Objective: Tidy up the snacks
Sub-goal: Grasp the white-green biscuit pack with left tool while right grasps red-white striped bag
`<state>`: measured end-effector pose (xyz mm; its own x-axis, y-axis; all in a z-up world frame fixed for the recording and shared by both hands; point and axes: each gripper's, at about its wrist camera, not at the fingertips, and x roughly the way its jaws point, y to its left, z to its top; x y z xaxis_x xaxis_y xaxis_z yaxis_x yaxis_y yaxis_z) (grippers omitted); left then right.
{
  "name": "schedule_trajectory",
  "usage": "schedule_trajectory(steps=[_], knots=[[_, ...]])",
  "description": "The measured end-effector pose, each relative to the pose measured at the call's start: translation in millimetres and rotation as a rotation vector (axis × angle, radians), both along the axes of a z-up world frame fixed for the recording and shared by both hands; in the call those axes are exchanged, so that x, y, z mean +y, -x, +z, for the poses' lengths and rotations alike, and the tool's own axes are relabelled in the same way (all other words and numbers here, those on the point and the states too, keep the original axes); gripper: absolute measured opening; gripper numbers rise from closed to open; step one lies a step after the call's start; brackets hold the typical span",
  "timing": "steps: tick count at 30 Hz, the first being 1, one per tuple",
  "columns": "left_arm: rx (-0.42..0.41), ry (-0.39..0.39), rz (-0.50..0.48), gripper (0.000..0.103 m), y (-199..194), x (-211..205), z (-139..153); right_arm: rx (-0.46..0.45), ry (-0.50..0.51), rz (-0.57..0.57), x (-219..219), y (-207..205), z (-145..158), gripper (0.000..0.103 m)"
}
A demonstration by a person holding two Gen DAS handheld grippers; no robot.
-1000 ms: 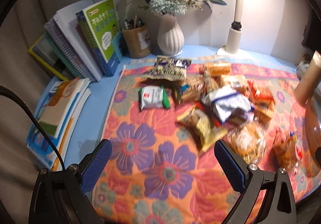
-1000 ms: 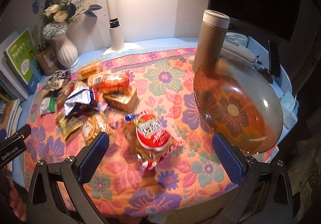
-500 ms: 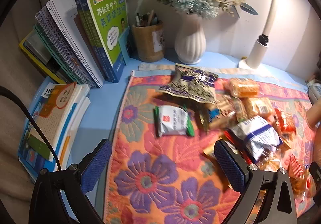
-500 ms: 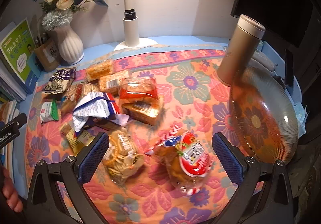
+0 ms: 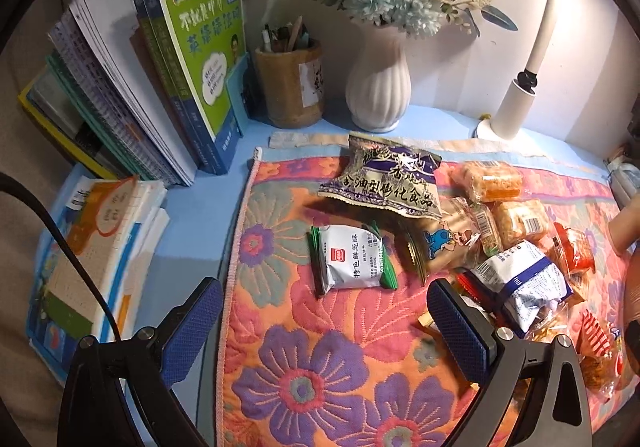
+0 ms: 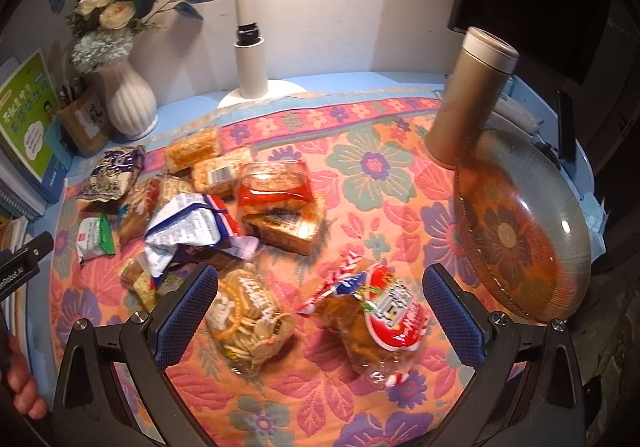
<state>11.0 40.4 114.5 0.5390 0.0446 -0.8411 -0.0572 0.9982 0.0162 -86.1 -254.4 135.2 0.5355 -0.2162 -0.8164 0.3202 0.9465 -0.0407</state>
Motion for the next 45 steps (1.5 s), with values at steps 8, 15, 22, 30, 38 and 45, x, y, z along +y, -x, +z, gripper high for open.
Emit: schedule_trajectory(steps=[8, 15, 22, 30, 38, 45], knots=[[0.101, 0.184, -0.087, 0.100, -22.5, 21.6, -27.7, 0.020, 0.003, -0.111, -37.7, 15.1, -3.7, 0.103], [0.146, 0.157, -0.101, 0.099, -54.9, 11.5, -53.6, 0.047, -0.063, -0.219, -75.0, 36.9, -10.1, 0.103], [0.198, 0.114, -0.097, 0.095, -80.0, 10.8, -77.2, 0.080, -0.168, -0.236, -87.3, 49.5, -22.7, 0.103], [0.238, 0.097, -0.129, 0.089, -87.5, 1.2, -98.5, 0.164, -0.245, -0.121, -78.5, 27.8, -48.1, 0.103], [0.225, 0.080, -0.151, 0.089, -87.5, -1.5, -99.7, 0.197, -0.320, -0.066, -83.2, 3.9, -78.4, 0.101], [0.210, 0.059, -0.162, 0.086, -90.5, -5.0, -102.9, 0.244, -0.361, -0.005, -62.6, -10.7, -100.6, 0.099]])
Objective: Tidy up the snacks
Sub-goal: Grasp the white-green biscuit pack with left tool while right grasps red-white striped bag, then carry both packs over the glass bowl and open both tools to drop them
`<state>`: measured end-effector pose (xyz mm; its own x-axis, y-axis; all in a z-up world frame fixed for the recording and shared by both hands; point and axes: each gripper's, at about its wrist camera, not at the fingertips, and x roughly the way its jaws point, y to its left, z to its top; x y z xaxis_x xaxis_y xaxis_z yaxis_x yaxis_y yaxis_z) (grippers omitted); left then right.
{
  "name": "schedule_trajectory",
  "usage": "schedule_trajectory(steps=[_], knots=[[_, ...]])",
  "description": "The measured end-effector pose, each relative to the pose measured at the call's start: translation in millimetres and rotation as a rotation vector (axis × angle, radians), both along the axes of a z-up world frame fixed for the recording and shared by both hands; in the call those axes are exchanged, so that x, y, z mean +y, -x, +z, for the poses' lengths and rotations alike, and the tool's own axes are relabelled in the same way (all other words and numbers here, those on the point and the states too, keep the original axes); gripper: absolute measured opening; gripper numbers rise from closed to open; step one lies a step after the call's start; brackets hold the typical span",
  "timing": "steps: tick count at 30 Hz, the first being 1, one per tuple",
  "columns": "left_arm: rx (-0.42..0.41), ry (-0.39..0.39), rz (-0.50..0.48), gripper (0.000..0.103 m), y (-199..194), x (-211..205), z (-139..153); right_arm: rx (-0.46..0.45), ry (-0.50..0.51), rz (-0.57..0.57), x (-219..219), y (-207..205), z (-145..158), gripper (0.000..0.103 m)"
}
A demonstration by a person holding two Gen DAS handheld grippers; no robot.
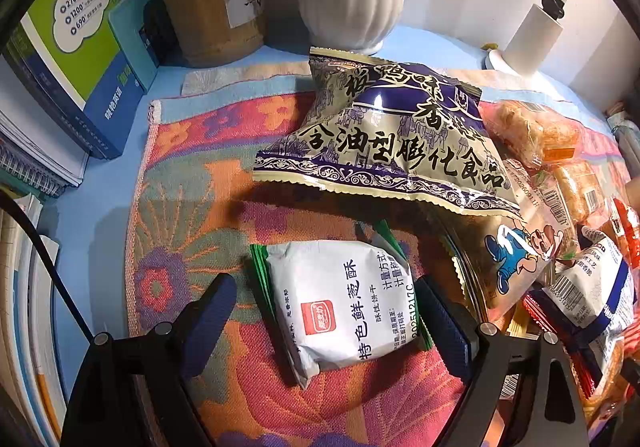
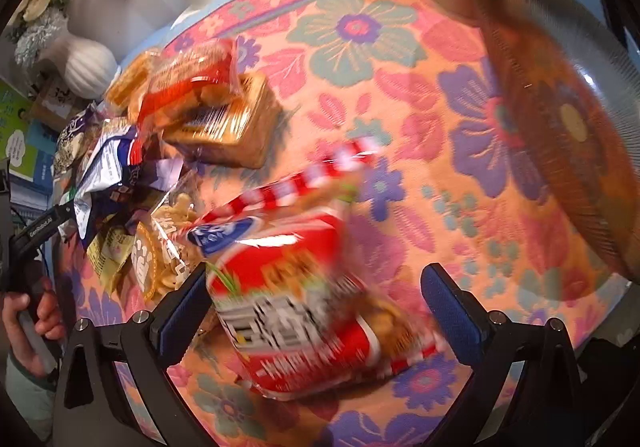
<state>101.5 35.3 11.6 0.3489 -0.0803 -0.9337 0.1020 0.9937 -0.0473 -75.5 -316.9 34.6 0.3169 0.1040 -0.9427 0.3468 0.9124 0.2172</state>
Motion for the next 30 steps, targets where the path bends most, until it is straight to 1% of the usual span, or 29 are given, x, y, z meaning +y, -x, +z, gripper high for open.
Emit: schedule_trajectory(steps=[1, 2, 3, 6, 8, 12, 17, 21, 24, 27, 30], knots=[[-0.007, -0.009, 0.001, 0.084, 1.4, -0.5, 0.3, -0.002, -0.015, 0.004, 1.7, -1.6, -2.9, 0.096], [-0.016, -0.016, 0.000, 0.076, 2.4, -1.3, 1.3, -0.009, -0.029, 0.003, 2.1, -2.1, -3.6, 0.088], [-0.026, -0.018, -0.004, 0.068, 3.2, -2.0, 3.1, -0.025, -0.054, -0.005, 1.3, -1.4, -2.0, 0.074], [-0.026, -0.010, -0.007, 0.058, 3.4, -1.4, 7.6, -0.041, -0.090, -0.028, -2.9, 1.2, 1.2, 0.071], [-0.018, 0.000, 0.007, 0.055, 3.8, 1.4, 10.8, -0.043, -0.116, -0.043, -6.1, 3.7, 2.5, 0.069], [-0.043, 0.000, 0.023, 0.054, 12.7, 5.9, 26.2, -0.074, -0.147, -0.072, -10.8, 15.0, 13.1, 0.066], [-0.091, 0.001, 0.013, 0.053, 28.7, 1.7, 49.9, -0.130, -0.133, -0.076, -11.9, 25.6, 37.8, 0.064], [-0.133, 0.045, -0.005, 0.053, 39.6, -5.4, 77.9, -0.185, -0.118, -0.080, -12.9, 32.8, 61.9, 0.064], [-0.180, 0.079, -0.052, 0.053, 45.5, -22.2, 105.2, -0.215, -0.113, -0.103, -22.0, 36.5, 76.9, 0.064], [-0.223, 0.104, -0.123, 0.053, 51.9, -52.0, 132.0, -0.229, -0.106, -0.138, -38.3, 42.7, 85.5, 0.064], [-0.232, 0.155, -0.193, 0.053, 59.8, -86.1, 152.4, -0.242, -0.093, -0.195, -65.6, 53.2, 94.2, 0.064]])
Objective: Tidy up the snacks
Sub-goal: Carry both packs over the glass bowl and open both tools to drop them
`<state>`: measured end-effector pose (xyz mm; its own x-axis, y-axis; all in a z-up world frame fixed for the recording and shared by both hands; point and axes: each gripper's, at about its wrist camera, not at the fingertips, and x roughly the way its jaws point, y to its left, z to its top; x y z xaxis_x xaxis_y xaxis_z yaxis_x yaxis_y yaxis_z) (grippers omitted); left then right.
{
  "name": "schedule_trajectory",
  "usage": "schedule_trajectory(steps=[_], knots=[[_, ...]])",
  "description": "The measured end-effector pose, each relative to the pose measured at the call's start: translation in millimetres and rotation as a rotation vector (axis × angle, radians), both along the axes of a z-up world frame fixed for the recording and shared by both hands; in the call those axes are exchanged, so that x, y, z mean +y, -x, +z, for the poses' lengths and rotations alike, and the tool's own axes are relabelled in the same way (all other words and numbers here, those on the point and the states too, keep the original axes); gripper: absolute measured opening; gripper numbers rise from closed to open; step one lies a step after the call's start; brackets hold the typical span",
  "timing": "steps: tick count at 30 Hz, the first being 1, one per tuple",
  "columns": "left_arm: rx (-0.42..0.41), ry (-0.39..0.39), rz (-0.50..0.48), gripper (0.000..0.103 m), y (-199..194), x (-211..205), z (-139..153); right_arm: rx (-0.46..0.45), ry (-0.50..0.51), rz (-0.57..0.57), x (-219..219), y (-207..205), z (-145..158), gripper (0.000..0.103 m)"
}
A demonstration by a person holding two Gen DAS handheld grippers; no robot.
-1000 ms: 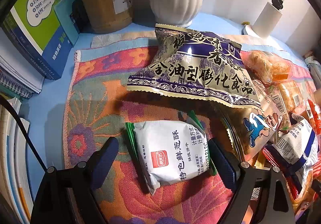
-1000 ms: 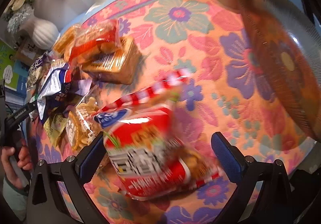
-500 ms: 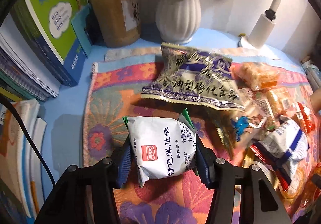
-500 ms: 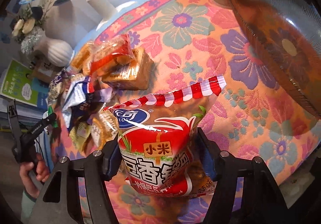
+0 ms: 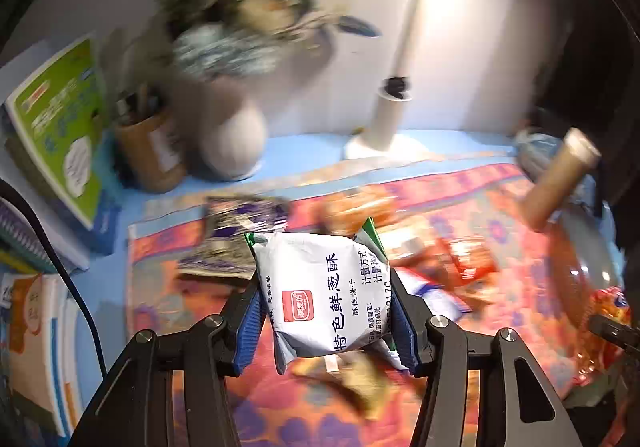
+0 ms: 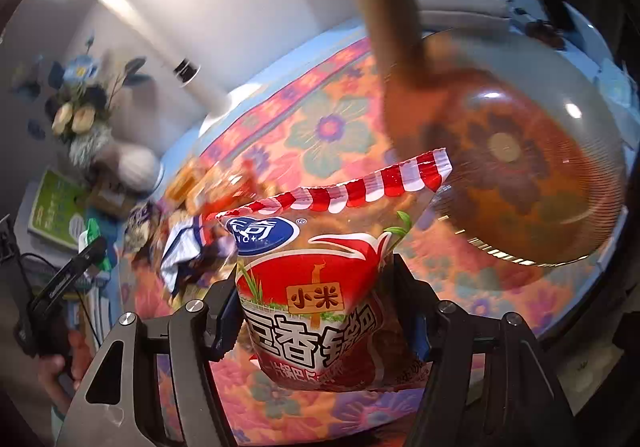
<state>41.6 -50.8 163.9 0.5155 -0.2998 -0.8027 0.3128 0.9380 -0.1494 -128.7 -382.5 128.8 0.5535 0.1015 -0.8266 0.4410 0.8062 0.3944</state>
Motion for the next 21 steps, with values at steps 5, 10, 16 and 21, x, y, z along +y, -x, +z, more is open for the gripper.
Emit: schedule_trajectory(steps=[5, 10, 16, 21], knots=[[-0.012, 0.066, -0.129, 0.053, 18.5, -63.9, 18.9, -0.004, 0.025, -0.098, -50.5, 18.9, 10.9, 0.064], [0.002, 0.100, -0.266, 0.053, 43.0, -141.2, 28.3, 0.042, 0.053, -0.141, -98.9, 29.2, 9.6, 0.064], [0.048, 0.105, -0.383, 0.053, 65.7, -229.0, 22.3, 0.129, 0.042, -0.104, -136.1, 27.9, -7.1, 0.064], [0.077, 0.109, -0.430, 0.057, 73.5, -281.4, 9.0, 0.179, 0.045, -0.045, -159.8, 19.0, -21.1, 0.067]])
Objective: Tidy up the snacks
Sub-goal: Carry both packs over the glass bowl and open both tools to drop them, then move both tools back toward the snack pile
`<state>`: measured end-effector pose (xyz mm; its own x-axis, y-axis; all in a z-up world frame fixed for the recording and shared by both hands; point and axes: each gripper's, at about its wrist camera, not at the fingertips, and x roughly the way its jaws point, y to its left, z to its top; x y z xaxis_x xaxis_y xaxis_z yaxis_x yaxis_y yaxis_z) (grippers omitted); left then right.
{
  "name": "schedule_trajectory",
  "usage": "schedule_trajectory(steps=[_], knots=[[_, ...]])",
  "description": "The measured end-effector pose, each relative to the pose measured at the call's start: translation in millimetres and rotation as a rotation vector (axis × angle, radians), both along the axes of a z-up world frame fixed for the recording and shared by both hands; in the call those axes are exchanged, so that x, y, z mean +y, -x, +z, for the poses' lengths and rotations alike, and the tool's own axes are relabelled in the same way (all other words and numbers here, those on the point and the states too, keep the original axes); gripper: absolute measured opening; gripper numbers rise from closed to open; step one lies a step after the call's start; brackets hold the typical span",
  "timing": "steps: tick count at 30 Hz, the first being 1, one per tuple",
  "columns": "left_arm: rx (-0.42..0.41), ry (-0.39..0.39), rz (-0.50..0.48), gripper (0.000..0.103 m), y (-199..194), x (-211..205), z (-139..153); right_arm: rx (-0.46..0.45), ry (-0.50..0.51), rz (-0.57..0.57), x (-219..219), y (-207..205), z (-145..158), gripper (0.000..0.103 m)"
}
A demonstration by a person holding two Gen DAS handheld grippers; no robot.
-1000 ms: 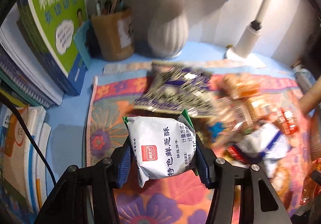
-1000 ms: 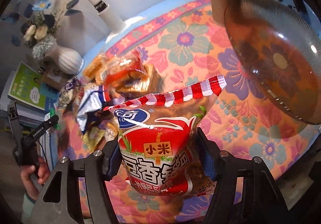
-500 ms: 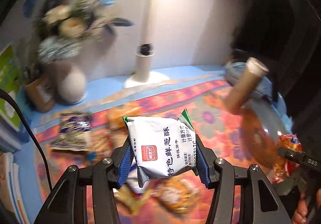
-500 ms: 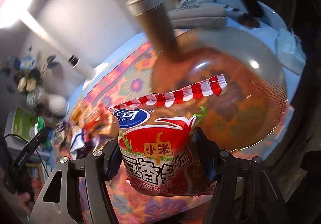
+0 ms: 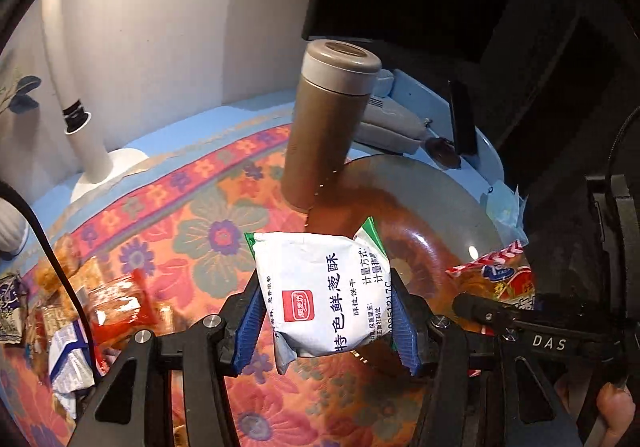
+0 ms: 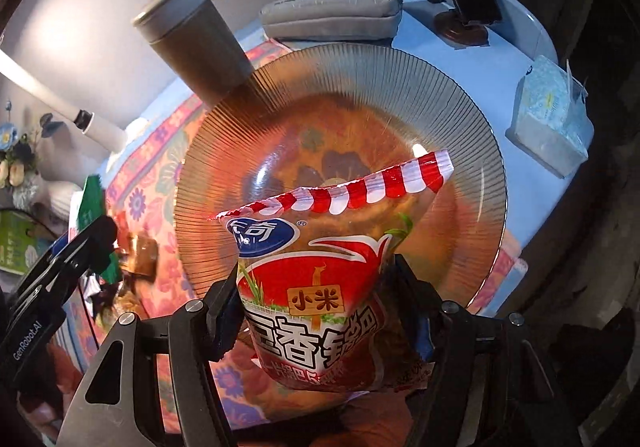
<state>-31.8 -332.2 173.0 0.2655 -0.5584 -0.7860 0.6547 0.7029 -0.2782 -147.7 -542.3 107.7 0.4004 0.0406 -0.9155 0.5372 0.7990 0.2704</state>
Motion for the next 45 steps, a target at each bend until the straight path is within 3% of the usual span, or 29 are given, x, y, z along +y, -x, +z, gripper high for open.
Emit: schedule_trajectory(steps=[3, 8, 14, 23, 37, 45], knots=[[0.016, 0.001, 0.006, 0.078, -0.7, -22.0, -8.5, 0.000, 0.011, 0.016, -12.4, -1.3, -0.7, 0.076], [0.046, 0.009, 0.052, 0.079, -6.2, -20.8, -12.6, -0.025, 0.038, 0.016, -31.5, 3.5, 7.2, 0.078], [0.037, 0.001, 0.148, 0.079, -13.2, 12.3, -12.3, -0.049, 0.037, 0.041, -29.6, -0.6, 12.5, 0.078], [0.023, -0.003, 0.327, 0.079, -19.8, 93.7, -4.2, -0.078, 0.070, 0.147, 13.1, -19.7, 25.4, 0.078], [-0.041, -0.022, 0.689, 0.079, -31.0, 277.8, 25.7, -0.103, 0.053, 0.281, 93.4, -47.1, 36.4, 0.078], [-0.016, -0.052, 0.810, 0.079, -26.0, 348.0, 14.9, -0.099, 0.039, 0.374, 151.4, -61.6, 32.0, 0.078]])
